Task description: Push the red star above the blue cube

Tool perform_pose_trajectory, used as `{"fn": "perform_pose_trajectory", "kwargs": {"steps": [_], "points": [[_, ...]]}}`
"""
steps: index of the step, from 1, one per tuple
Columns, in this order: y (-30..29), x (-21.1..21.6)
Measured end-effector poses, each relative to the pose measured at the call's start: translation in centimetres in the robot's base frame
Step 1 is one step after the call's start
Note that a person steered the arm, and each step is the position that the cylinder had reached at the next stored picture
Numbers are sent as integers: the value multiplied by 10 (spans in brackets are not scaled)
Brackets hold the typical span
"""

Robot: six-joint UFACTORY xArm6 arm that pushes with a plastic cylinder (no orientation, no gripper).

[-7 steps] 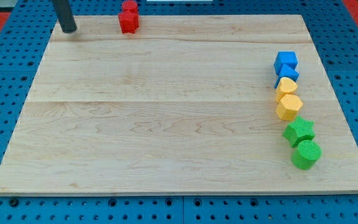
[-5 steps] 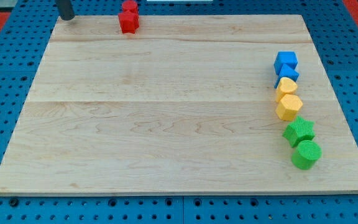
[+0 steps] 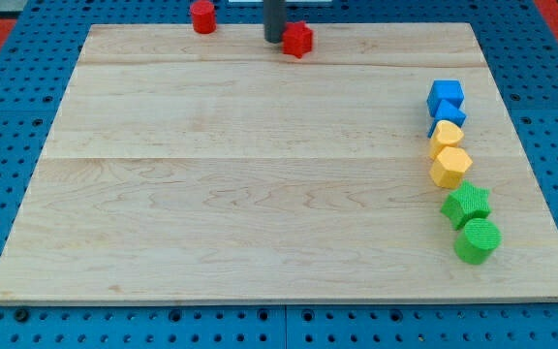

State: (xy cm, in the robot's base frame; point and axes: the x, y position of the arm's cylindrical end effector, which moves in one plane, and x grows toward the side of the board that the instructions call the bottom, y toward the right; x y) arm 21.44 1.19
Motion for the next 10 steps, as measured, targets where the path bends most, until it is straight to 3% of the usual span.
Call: {"fn": "perform_pose_trajectory", "kwargs": {"steps": [3,5,8,10], "points": [[116,27],[107,-15],[135,34],[153,33]]}}
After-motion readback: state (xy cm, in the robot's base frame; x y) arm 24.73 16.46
